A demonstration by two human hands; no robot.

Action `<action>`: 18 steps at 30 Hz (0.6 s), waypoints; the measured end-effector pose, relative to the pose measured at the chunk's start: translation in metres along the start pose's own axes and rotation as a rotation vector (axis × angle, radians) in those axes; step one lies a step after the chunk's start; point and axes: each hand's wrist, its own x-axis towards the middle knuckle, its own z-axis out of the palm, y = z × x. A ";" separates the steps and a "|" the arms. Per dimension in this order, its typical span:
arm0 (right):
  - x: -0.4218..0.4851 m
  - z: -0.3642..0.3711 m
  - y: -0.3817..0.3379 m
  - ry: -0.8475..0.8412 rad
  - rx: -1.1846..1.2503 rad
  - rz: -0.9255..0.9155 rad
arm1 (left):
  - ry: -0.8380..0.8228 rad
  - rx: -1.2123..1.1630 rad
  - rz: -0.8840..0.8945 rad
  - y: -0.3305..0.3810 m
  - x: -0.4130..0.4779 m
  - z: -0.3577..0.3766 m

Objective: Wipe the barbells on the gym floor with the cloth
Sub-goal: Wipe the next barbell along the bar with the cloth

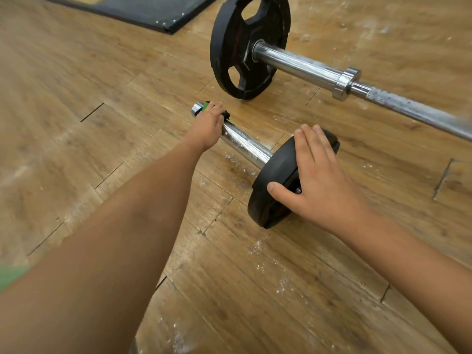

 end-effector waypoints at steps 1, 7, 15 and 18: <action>0.000 0.000 0.000 0.002 0.002 0.002 | -0.004 0.010 0.044 0.003 -0.005 0.002; -0.002 0.002 -0.001 0.007 0.001 -0.006 | 0.010 -0.146 0.076 -0.009 -0.027 0.006; -0.001 0.001 0.000 0.007 0.016 0.005 | -0.019 -0.124 0.135 -0.006 -0.031 0.015; 0.000 0.002 -0.001 0.011 0.019 0.010 | 0.033 -0.180 0.044 -0.001 -0.023 0.013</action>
